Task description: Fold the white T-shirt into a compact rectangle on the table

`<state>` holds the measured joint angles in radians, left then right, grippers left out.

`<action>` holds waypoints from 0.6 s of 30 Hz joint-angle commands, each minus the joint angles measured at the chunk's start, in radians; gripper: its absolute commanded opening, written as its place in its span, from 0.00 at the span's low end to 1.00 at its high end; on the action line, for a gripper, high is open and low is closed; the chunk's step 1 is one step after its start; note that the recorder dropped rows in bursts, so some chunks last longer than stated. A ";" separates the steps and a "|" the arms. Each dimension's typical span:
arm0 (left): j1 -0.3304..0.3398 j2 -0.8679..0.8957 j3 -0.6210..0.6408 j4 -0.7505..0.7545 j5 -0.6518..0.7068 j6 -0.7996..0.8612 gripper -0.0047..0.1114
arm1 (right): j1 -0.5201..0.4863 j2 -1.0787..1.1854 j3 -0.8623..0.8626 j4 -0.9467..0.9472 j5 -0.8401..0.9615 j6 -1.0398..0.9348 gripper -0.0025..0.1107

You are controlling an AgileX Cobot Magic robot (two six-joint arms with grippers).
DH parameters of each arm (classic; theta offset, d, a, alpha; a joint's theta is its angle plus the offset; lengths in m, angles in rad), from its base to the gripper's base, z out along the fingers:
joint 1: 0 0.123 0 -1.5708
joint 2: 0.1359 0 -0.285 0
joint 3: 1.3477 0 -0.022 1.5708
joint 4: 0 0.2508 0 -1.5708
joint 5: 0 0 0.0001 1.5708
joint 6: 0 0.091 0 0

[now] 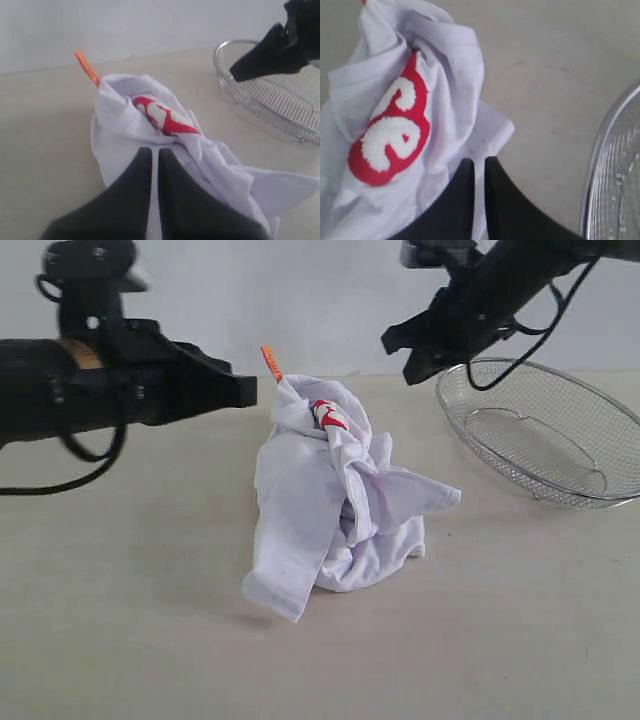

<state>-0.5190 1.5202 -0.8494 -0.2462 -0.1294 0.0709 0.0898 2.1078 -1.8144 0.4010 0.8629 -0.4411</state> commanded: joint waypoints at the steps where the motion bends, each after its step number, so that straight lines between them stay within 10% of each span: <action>1: 0.074 0.138 -0.139 -0.008 0.168 -0.018 0.08 | 0.030 0.052 -0.002 -0.035 -0.179 0.005 0.28; 4: 0.177 0.143 -0.142 -0.008 0.248 -0.023 0.08 | 0.030 0.113 -0.002 0.019 -0.260 0.005 0.43; 9: 0.330 0.143 -0.142 -0.060 0.389 -0.010 0.08 | 0.030 0.199 -0.002 0.294 -0.317 -0.172 0.32; 18: 0.341 0.143 -0.142 -0.112 0.414 0.027 0.08 | 0.032 0.223 -0.024 0.407 -0.305 -0.249 0.32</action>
<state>-0.1814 1.6611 -0.9864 -0.3207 0.2849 0.0888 0.1195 2.3212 -1.8171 0.7848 0.5632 -0.6666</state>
